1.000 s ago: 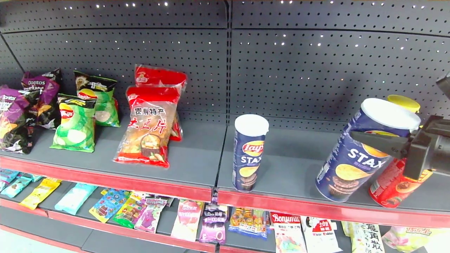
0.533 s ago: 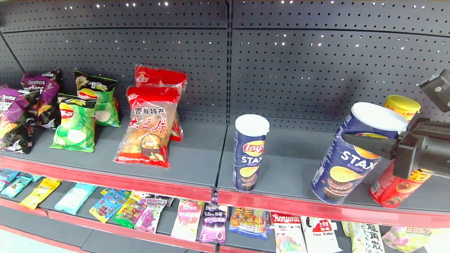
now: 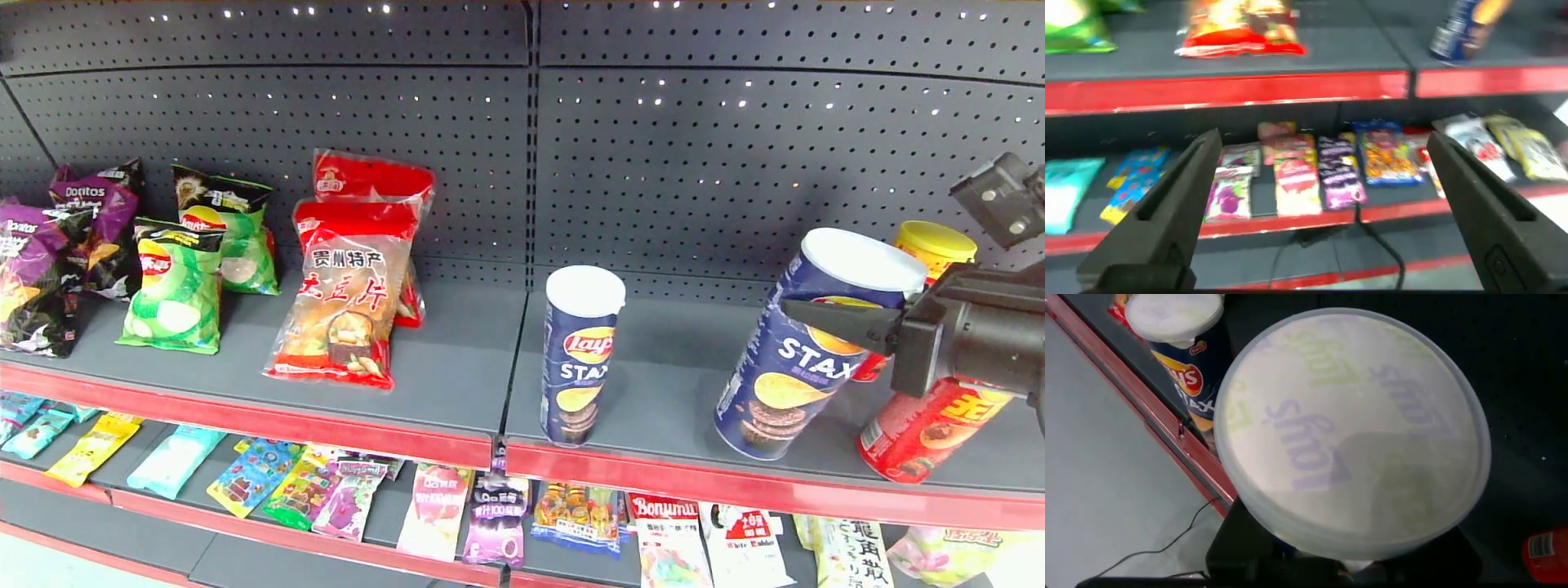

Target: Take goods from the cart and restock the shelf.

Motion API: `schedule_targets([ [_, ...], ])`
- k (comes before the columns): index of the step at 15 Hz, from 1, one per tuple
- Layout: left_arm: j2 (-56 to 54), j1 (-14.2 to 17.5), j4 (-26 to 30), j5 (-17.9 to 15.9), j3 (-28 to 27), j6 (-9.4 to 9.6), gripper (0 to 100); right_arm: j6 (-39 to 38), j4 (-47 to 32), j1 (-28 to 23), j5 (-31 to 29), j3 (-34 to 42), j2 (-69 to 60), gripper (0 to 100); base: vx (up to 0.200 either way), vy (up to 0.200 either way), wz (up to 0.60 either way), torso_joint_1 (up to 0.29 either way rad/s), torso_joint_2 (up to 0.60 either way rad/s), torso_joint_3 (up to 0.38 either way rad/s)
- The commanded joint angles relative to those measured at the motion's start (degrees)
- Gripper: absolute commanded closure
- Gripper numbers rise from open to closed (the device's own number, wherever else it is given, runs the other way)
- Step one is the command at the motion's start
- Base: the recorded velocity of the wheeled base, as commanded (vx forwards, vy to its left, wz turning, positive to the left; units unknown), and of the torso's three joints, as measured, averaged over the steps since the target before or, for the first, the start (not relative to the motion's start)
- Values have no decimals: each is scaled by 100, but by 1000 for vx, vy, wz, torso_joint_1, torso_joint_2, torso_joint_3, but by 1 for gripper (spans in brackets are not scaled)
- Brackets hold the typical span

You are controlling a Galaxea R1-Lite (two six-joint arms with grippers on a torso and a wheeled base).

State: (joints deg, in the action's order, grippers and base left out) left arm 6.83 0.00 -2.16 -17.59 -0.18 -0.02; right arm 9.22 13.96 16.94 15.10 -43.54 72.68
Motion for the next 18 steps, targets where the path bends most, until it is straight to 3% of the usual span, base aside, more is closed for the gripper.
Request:
schedule_targets([
  [1, -270, -53, -4, 529, 9, 99, 0, 1, 63, 2, 1, -5, 44, 100, 0, 0, 0, 0, 0, 0],
  [3, -507, 53, -30, 1328, 18, 38, 0, 1, 169, 2, 1, -5, 106, 100, 0, 0, 0, 0, 0, 0],
  [4, -533, 44, -30, 1539, 18, -68, 0, 1, 221, 2, 1, 4, 132, 100, 0, 0, 0, 0, 0, 0],
  [5, -595, 35, -39, 1531, 18, -129, 0, 1, 239, 19, 1, -40, 203, 100, 0, 0, 0, 0, 0, 0],
  [7, -674, 9, -39, 1522, 18, -77, 0, 19, 239, 28, 1, -198, 317, 100, 0, 0, 0, 0, 0, 0],
  [8, -665, 9, 5, 1856, 18, -121, 0, 36, 239, 28, 10, -277, 387, 100, 0, 0, 0, 0, 0, 0],
  [9, -665, 9, 14, 2576, 18, -314, 0, 45, 239, 28, 10, -339, 449, 100, 0, 0, 0, 0, 0, 0],
  [10, -665, 9, 5, 2295, 18, -296, 0, 45, 248, 28, 10, -348, 449, 100, 0, 0, 0, 0, 0, 0],
  [11, -674, 9, 172, 1662, 18, -24, 0, 36, 274, 46, 1, -330, 449, 100, 0, 0, 0, 0, 0, 0],
  [12, -665, 9, 383, 1495, -17, 196, 0, 36, 274, 90, 1, -286, 440, 100, 0, 0, 0, 0, 0, 0],
  [13, -542, -44, 321, 1522, -8, 55, 0, 36, 274, 107, 1, -295, 431, 100, 0, 0, 0, 0, 0, 0],
  [18, -665, -44, 286, 1522, 9, 11, 0, 45, 274, 107, 36, -330, 563, 100, 0, 0, 0, 0, 0, 0],
])
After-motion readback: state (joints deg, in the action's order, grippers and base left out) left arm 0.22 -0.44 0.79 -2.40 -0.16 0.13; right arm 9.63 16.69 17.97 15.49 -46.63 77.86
